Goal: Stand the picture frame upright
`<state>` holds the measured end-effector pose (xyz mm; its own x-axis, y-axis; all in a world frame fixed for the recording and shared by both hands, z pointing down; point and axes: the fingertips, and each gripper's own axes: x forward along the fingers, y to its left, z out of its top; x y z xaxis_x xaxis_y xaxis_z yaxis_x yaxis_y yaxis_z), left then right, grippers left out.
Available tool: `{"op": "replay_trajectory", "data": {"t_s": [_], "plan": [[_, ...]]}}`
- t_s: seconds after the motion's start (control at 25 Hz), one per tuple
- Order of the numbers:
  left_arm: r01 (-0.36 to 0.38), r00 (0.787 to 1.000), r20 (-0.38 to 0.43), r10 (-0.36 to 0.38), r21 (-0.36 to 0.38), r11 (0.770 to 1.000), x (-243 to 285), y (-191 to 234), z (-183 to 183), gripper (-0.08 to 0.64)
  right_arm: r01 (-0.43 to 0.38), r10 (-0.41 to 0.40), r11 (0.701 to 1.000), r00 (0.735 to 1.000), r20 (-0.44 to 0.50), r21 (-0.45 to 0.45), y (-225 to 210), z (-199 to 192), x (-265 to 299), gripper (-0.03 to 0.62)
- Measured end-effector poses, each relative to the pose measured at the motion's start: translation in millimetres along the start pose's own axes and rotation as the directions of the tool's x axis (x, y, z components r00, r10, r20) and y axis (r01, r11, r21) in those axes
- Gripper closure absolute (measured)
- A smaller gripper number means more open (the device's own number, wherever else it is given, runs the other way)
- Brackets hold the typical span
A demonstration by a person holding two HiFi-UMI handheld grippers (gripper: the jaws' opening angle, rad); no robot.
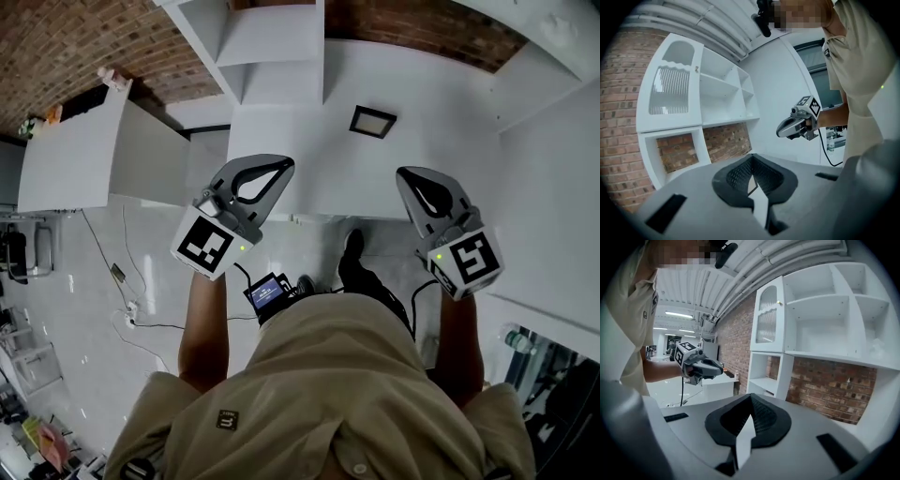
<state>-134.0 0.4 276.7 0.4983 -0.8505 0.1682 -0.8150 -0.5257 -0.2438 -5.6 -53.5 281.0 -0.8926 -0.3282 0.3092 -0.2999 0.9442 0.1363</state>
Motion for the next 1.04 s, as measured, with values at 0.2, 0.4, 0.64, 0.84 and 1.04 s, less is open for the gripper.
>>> {"op": "replay_trajectory", "data": {"t_s": [0.2, 0.4, 0.64, 0.84, 1.04], "plan": [[0.008, 1.0, 0.029, -0.009, 0.018, 1.0, -49, -25, 11, 0.554, 0.027, -0.026, 0.999, 0.999, -0.028, 0.018, 53, -2, -27, 0.589], [0.025, 0.999, 0.038, -0.026, 0.032, 0.999, -73, -41, 14, 0.554, 0.061, -0.06, 0.998, 0.998, -0.027, 0.022, 80, 3, -48, 0.589], [0.056, 0.997, 0.056, -0.059, 0.059, 0.997, -93, -56, 20, 0.554, 0.101, -0.1, 0.995, 0.995, -0.027, 0.015, 101, 12, -63, 0.589], [0.062, 0.996, 0.056, -0.067, 0.081, 0.995, -94, -70, 15, 0.554, 0.12, -0.119, 0.993, 0.992, -0.037, 0.017, 106, -1, -72, 0.589], [0.065, 0.996, 0.052, -0.069, 0.077, 0.995, -113, -57, 19, 0.554, 0.121, -0.12, 0.993, 0.991, -0.053, 0.011, 116, 16, -61, 0.589]]}}
